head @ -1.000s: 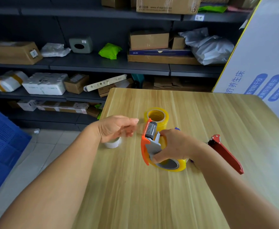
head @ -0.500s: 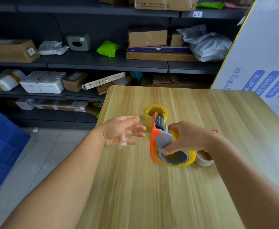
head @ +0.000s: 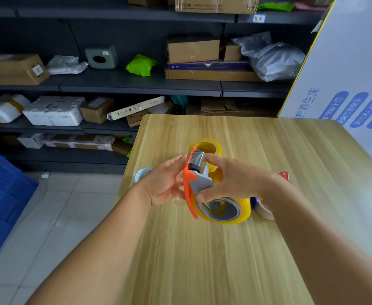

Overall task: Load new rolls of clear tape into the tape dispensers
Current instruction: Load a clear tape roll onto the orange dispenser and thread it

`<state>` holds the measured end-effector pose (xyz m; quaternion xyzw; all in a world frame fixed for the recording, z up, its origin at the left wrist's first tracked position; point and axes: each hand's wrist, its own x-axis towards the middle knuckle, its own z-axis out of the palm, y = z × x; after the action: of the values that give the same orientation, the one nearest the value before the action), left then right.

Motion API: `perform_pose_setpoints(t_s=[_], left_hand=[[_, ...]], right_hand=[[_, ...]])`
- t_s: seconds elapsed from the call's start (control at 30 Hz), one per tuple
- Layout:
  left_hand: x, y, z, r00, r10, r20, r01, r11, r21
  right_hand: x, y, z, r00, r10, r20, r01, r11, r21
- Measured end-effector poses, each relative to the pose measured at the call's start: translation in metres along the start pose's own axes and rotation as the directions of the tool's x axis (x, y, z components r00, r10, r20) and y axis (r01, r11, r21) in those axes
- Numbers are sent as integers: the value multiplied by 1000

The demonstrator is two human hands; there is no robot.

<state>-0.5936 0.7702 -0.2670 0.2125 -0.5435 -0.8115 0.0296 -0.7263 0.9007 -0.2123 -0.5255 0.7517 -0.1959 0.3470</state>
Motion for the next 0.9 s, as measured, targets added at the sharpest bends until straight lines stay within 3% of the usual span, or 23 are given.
perform_pose_setpoints(t_s=[0.13,0.33,0.5,0.9], left_hand=[[-4,11,-17,995,84,-49,-89,992,-91],[-11,48,-28,985,116,-131,-76,957,279],[-10,56,-23,988,113,-106,-73,943,324],[-13,44,-46,972,191,-134,-152,955,254]], right_hand=[[-5,9,-7,997,73,1,-73,997,-31],[-9,27,-2,984,165,-63,-176,946,-272],[-6,35,-7,965,252,-71,-259,878,-402],[-6,61,-24,951,274,-142,-305,907,-291]])
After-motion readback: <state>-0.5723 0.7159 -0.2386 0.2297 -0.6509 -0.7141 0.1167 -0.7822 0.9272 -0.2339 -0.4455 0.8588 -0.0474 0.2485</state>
